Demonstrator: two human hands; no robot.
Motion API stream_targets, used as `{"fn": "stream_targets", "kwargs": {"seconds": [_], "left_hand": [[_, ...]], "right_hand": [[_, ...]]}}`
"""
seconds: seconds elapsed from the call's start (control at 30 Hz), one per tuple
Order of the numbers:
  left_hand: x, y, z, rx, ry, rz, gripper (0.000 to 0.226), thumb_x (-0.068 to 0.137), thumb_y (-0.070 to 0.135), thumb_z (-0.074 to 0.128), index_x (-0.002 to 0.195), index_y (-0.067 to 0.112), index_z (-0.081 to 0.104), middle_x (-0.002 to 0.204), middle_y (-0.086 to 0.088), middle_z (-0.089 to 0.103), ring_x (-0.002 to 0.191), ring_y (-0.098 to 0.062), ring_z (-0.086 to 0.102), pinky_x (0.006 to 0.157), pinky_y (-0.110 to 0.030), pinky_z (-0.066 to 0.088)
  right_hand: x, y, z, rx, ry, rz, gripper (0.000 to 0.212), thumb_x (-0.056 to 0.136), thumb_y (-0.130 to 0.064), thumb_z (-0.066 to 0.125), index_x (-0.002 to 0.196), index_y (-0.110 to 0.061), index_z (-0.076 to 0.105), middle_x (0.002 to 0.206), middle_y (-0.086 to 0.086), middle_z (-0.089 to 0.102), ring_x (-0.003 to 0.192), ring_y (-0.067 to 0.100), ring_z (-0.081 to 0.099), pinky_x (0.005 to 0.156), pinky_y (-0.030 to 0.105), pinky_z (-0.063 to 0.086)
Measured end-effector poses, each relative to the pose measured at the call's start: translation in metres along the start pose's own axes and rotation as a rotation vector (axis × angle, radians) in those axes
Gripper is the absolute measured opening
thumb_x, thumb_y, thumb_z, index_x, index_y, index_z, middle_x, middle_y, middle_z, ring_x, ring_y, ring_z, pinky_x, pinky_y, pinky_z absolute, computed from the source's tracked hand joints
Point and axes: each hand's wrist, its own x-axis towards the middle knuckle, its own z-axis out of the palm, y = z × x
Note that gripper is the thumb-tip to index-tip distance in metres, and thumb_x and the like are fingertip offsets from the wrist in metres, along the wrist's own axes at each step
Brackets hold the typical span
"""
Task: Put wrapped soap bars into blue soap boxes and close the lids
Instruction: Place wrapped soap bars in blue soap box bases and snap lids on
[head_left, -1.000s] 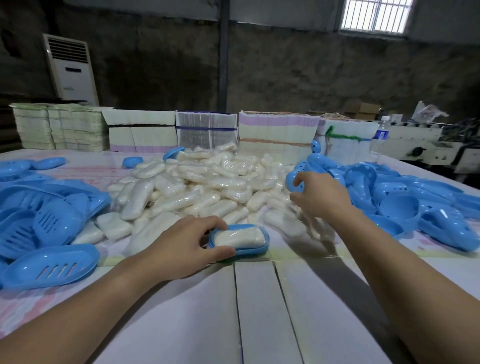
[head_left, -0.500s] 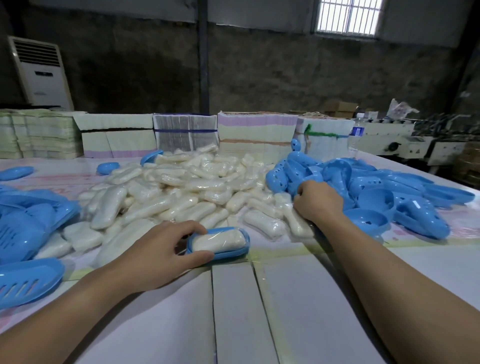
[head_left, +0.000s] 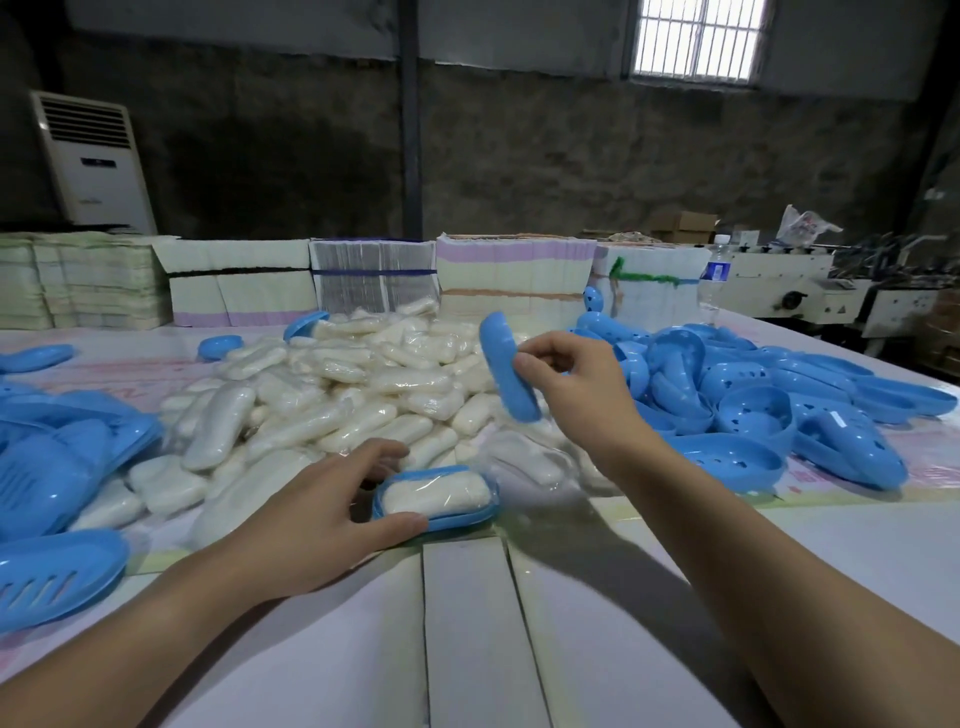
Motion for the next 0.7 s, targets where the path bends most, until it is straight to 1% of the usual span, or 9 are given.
{"fn": "stream_targets", "kwargs": {"seconds": [0.1,0.13,0.2,0.27,0.37,0.5,0.6,0.67,0.7], "left_hand": [[-0.003,0.008,0.001,-0.087,0.06,-0.001,0.079,0.065,0.08,0.064,0.134,0.052,0.036,0.118,0.027,0.06,0.099,0.013,0.059,0.079,-0.005,0.045],[-0.004,0.012,0.001,-0.119,0.103,0.01,0.079,0.063,0.083,0.064,0.132,0.056,0.036,0.113,0.028,0.062,0.098,0.015,0.058,0.076,-0.003,0.043],[-0.004,0.017,0.001,-0.157,0.191,0.038,0.071,0.059,0.083,0.064,0.122,0.063,0.038,0.106,0.033,0.063,0.1,0.016,0.056,0.074,-0.004,0.043],[-0.003,0.021,0.0,-0.2,0.24,0.039,0.07,0.057,0.08,0.063,0.12,0.06,0.04,0.108,0.045,0.056,0.104,0.02,0.052,0.072,-0.008,0.042],[-0.003,0.023,0.0,-0.248,0.288,0.047,0.067,0.058,0.074,0.065,0.119,0.054,0.045,0.111,0.044,0.056,0.104,0.018,0.053,0.069,-0.008,0.04],[-0.002,0.02,-0.004,-0.211,0.272,0.015,0.07,0.056,0.069,0.07,0.12,0.05,0.05,0.107,0.037,0.061,0.101,0.012,0.057,0.074,-0.017,0.044],[-0.003,0.016,-0.009,-0.068,0.174,-0.013,0.069,0.057,0.065,0.074,0.12,0.047,0.053,0.103,0.026,0.064,0.094,0.005,0.059,0.076,-0.025,0.05],[-0.004,0.016,-0.009,0.002,0.138,-0.01,0.068,0.058,0.065,0.071,0.121,0.046,0.054,0.105,0.024,0.063,0.093,0.001,0.058,0.079,-0.031,0.053],[-0.004,0.016,-0.01,0.017,0.125,-0.004,0.068,0.058,0.065,0.069,0.121,0.046,0.054,0.105,0.024,0.062,0.094,0.001,0.058,0.08,-0.032,0.054]], "right_hand": [[-0.016,-0.016,0.018,0.372,-0.198,0.017,0.012,0.09,-0.004,0.065,0.085,-0.012,0.071,0.074,-0.007,0.071,0.071,0.001,0.063,0.071,0.013,0.049],[-0.02,-0.018,0.026,0.448,-0.24,0.015,0.012,0.09,-0.001,0.064,0.085,-0.011,0.07,0.072,-0.007,0.071,0.069,0.0,0.063,0.069,0.012,0.048],[-0.026,-0.019,0.037,0.545,-0.32,0.011,0.015,0.09,0.0,0.063,0.085,-0.011,0.07,0.073,-0.006,0.071,0.068,0.001,0.062,0.068,0.012,0.047],[-0.031,-0.018,0.044,0.59,-0.398,-0.001,0.021,0.09,0.001,0.062,0.082,-0.016,0.072,0.074,-0.006,0.071,0.069,0.001,0.063,0.068,0.012,0.048],[-0.031,-0.016,0.044,0.62,-0.46,0.008,0.026,0.089,0.001,0.063,0.078,-0.019,0.074,0.076,-0.004,0.072,0.071,0.002,0.064,0.067,0.012,0.047],[-0.025,-0.014,0.034,0.5,-0.416,0.03,0.017,0.081,-0.008,0.071,0.09,-0.023,0.071,0.082,-0.005,0.071,0.073,0.003,0.063,0.066,0.015,0.046],[-0.022,-0.01,0.024,0.189,-0.353,-0.051,0.054,0.071,-0.019,0.074,0.12,-0.036,0.058,0.107,-0.009,0.064,0.091,0.005,0.061,0.076,0.026,0.053],[-0.022,-0.01,0.02,0.09,-0.428,-0.09,0.068,0.07,-0.024,0.076,0.128,-0.048,0.051,0.122,-0.014,0.058,0.106,0.004,0.058,0.087,0.029,0.052],[-0.023,-0.009,0.019,0.025,-0.495,-0.115,0.067,0.07,-0.027,0.077,0.127,-0.05,0.05,0.125,-0.018,0.056,0.11,0.001,0.055,0.089,0.025,0.051]]}}
